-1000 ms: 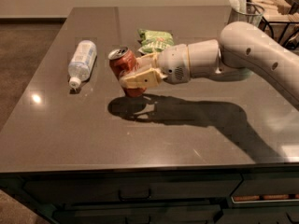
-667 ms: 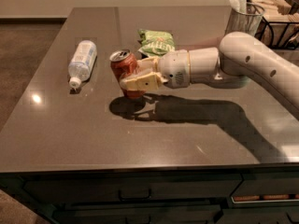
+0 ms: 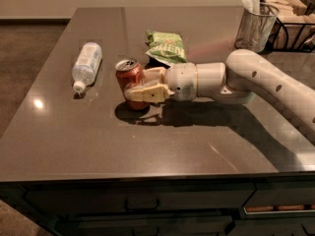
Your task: Place coke can upright
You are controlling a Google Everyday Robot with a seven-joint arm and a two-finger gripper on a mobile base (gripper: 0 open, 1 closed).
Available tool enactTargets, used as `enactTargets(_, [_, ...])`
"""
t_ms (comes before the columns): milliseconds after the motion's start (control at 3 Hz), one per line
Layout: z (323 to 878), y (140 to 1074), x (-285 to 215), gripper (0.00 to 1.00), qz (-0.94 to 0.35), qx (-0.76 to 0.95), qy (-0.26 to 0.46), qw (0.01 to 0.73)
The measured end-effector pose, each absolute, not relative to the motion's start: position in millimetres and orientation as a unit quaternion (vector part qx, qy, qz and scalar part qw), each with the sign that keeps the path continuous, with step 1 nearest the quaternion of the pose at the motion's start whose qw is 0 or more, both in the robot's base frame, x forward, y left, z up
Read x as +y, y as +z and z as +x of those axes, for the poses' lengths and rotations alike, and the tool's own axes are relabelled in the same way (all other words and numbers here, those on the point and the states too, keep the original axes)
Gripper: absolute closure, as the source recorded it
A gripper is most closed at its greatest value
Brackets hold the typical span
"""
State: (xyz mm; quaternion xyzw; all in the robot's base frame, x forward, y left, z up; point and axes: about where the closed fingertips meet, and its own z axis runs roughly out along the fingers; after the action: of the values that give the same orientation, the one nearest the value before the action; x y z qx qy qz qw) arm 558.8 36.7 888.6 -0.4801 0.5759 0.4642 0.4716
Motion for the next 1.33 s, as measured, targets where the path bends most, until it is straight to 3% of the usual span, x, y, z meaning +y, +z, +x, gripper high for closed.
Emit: enactTargets(1333, [557.3, 885.6, 47.3, 0.05, -0.469, 0.568, 0.482, 0.475])
